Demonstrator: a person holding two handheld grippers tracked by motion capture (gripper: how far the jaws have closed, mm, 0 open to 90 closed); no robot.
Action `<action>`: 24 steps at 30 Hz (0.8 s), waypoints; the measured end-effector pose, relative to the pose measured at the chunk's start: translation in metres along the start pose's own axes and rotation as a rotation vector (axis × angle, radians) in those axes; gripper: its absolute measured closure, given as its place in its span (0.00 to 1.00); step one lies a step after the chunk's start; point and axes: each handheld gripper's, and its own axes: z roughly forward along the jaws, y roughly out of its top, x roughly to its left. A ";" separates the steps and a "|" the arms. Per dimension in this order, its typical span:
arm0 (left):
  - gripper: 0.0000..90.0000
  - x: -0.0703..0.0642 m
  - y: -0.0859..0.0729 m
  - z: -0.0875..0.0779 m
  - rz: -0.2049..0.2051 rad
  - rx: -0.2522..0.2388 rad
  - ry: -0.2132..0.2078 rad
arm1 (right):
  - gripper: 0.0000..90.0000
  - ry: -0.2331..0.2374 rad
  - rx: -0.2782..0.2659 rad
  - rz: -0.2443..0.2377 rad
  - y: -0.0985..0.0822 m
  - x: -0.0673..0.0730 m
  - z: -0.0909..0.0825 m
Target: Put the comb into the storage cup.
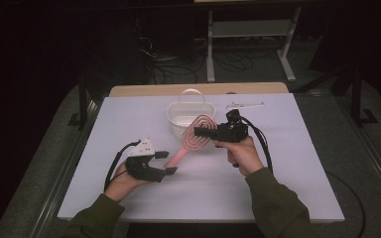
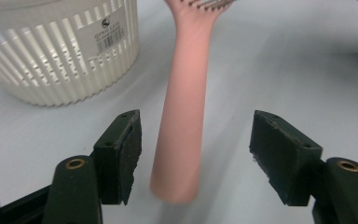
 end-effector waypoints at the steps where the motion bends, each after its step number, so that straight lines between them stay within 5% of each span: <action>1: 0.36 0.001 -0.001 -0.002 -0.003 -0.002 -0.004 | 0.70 -0.001 -0.002 0.000 0.000 0.000 0.000; 24: 0.13 0.010 -0.043 -0.028 -0.025 0.001 0.035 | 0.70 -0.009 -0.010 0.001 0.001 0.000 -0.003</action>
